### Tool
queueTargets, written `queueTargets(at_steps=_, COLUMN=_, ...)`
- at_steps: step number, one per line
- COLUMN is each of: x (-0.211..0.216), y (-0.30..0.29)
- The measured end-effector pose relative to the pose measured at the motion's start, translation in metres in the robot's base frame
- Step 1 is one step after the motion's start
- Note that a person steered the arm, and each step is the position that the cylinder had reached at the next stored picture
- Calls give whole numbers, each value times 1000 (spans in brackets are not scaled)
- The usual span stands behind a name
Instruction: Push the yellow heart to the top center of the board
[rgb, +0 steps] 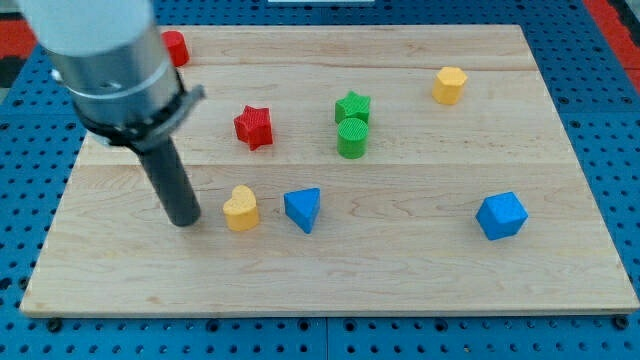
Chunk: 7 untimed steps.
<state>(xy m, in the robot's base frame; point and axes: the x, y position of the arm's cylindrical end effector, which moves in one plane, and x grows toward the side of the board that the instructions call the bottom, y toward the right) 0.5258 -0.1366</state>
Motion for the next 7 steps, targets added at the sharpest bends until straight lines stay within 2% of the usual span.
queueTargets(at_steps=1, x=1, y=1)
queueTargets(at_steps=2, x=28, y=8)
queueTargets(at_steps=3, x=67, y=51)
queueTargets(at_steps=4, x=-13, y=16)
queueTargets(at_steps=5, x=-45, y=18)
queueTargets(at_steps=6, x=-43, y=18)
queueTargets(at_steps=7, x=-24, y=-23)
